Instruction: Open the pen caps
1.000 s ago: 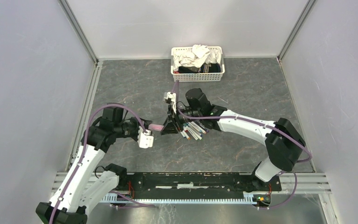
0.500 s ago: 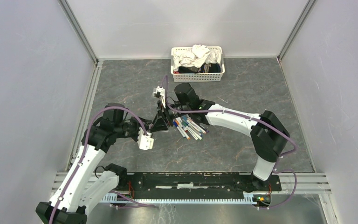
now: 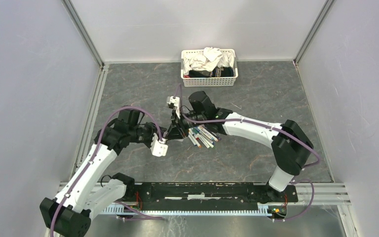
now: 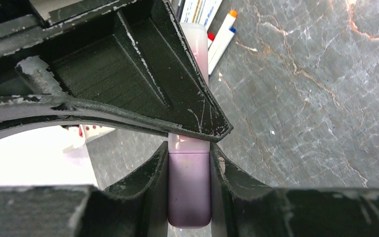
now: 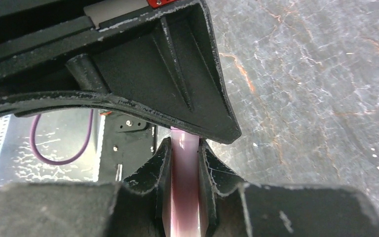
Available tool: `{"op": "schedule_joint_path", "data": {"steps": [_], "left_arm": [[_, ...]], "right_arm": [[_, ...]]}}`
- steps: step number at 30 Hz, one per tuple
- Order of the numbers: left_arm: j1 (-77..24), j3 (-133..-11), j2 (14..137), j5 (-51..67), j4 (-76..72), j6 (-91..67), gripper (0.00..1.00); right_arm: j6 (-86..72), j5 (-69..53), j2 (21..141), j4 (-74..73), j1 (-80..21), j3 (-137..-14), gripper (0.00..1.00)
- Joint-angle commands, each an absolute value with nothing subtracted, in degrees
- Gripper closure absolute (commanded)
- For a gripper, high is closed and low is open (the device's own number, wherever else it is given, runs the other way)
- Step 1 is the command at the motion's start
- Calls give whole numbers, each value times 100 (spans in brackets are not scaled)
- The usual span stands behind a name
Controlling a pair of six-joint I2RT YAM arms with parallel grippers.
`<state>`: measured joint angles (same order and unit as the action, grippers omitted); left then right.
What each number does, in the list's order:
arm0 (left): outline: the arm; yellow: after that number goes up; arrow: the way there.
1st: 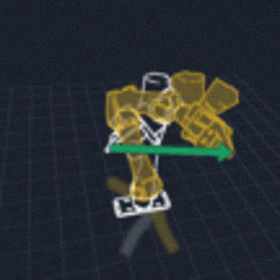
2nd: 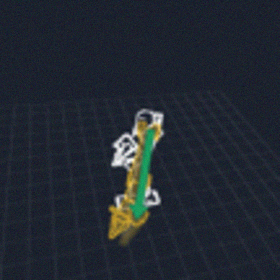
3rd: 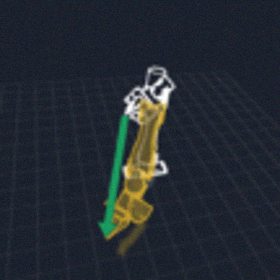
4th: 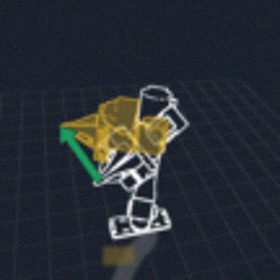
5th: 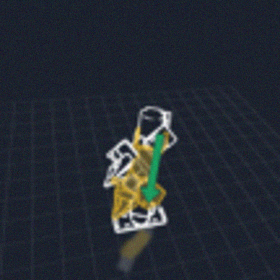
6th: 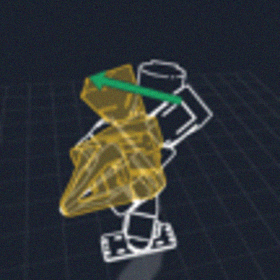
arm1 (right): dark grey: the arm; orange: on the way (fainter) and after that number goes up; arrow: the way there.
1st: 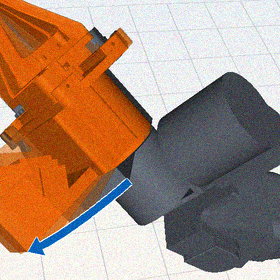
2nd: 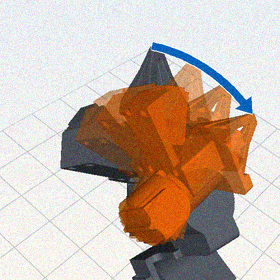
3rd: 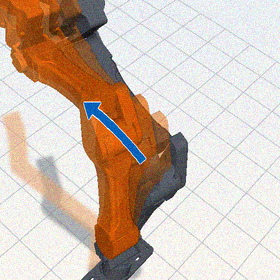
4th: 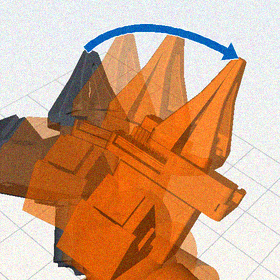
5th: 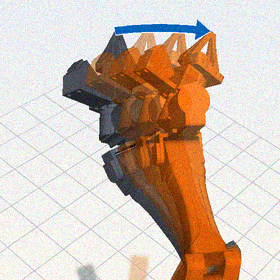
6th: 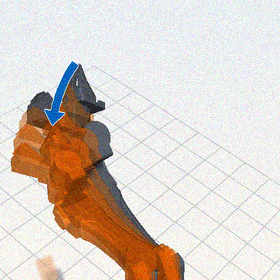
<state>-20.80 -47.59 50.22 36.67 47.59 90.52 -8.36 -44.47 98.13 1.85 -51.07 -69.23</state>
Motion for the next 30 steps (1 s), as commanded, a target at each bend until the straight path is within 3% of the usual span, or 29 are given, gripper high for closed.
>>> {"op": "schedule_joint_path", "data": {"steps": [1,14,18,22,23,30], "left_arm": [[-1889,-5130,5207,2622,4422,8966,98],[-1583,-5215,5789,2194,4399,9310,98],[-1632,-5196,5935,2470,4403,8748,98],[-1782,-5387,6464,2300,4331,7176,98],[-1783,-5460,6627,2245,4333,6802,98],[-1780,-4984,7249,2077,3273,5400,98]], "right_arm": [[-120,-4632,9251,-1096,-4915,-6274,100],[316,-4686,8358,-1484,-3898,-5286,100],[66,-3418,8152,-1378,-3204,-5212,100],[-320,-1929,7998,-1122,-2432,-5003,100],[-388,-1665,7925,-990,-2264,-4844,96],[-710,-631,7967,-54,-1547,-4122,89]]}}
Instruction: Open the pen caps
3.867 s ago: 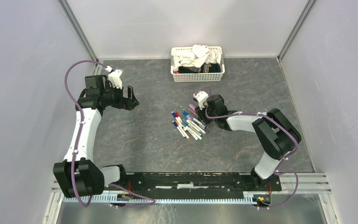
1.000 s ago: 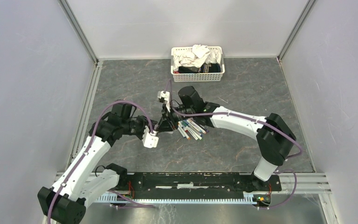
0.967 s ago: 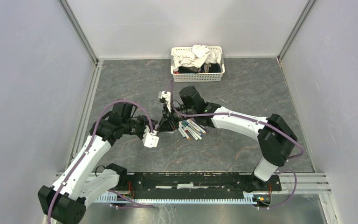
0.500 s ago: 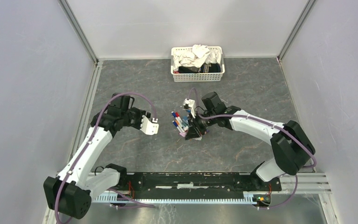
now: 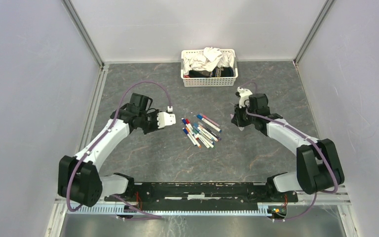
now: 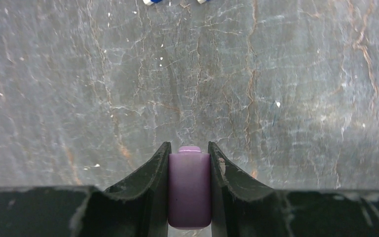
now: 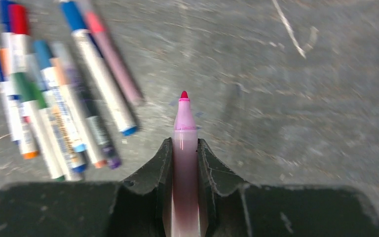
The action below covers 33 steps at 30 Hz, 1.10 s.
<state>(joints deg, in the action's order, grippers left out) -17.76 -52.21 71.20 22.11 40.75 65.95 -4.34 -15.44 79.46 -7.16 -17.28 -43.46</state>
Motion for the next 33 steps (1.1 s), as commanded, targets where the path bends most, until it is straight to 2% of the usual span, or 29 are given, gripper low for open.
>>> {"op": "schedule_joint_path", "data": {"steps": [1,7,12,14,16,18,23,27,31,33], "left_arm": [[-1780,-4894,7310,2055,3107,5333,98],[-1781,-4600,7854,1863,2362,5329,98],[-1776,-4272,8138,1795,1827,5642,98],[-1784,-4124,8214,1758,1629,5787,98],[-1784,-4006,8319,1706,1480,5912,98],[-1779,-3998,8437,1704,1436,5962,98],[-1783,-4073,8582,1737,1442,6003,94],[-1784,-4277,8615,1958,1770,6022,63],[-1784,-4322,8561,2028,1853,6136,44],[-1784,-4423,8513,2062,2016,6137,29]], "right_arm": [[-746,-557,8028,-40,-1490,-4082,89],[-748,-705,8376,570,-1350,-3952,88],[-759,-735,8587,678,-1295,-3850,80],[-775,-661,8562,729,-1273,-3737,74],[-786,-563,8506,749,-1255,-3621,61],[-807,-487,8450,762,-1232,-3529,53],[-859,-197,8272,629,-1208,-3431,41],[-871,151,7809,546,-1212,-3460,40],[-787,189,7483,434,-1384,-3768,38],[-649,210,7519,288,-1637,-4076,36]]}}
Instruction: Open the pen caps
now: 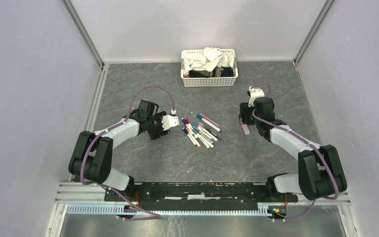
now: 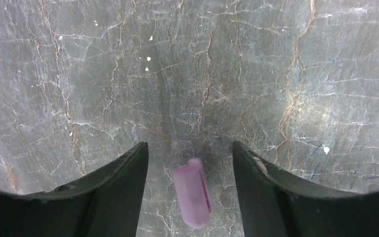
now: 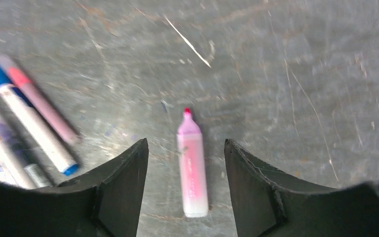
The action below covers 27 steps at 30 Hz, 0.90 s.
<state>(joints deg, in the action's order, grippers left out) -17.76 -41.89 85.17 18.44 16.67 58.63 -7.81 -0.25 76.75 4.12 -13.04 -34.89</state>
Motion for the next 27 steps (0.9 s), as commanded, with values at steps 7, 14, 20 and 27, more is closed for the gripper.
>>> {"op": "schedule_joint_path", "data": {"steps": [7,14,20,27], "left_arm": [[-1763,-5242,7955,2326,2786,5643,1],[-1632,-6642,7576,2444,3951,4221,0],[-1591,-6986,7179,2421,4639,3864,0],[-1591,-7005,6868,2511,5096,3905,0]], "right_arm": [[-50,-702,8440,-242,-2548,-5237,38],[352,-858,9405,-461,-3061,-5788,52],[387,-751,9839,-371,-3181,-5812,62],[405,-689,10075,-291,-3194,-5757,67]]}}
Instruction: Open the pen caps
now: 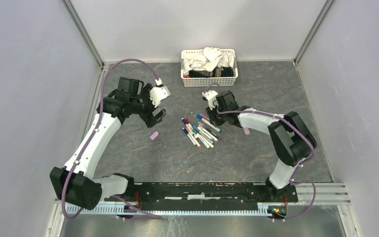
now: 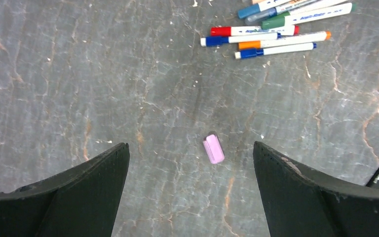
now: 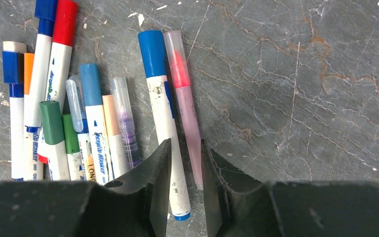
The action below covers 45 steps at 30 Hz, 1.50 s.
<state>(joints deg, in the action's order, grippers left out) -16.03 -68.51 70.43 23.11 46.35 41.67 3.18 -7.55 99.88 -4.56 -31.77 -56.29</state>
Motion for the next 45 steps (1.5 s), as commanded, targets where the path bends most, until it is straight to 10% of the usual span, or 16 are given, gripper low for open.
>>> {"op": "schedule_joint_path", "data": {"steps": [1,45], "left_arm": [[-1591,-7001,6860,2491,5132,3910,0],[-1591,-7534,7302,2955,5855,4280,0]], "right_arm": [[404,-685,10093,-290,-3190,-5741,67],[527,-888,10492,-320,-3357,-5791,67]]}}
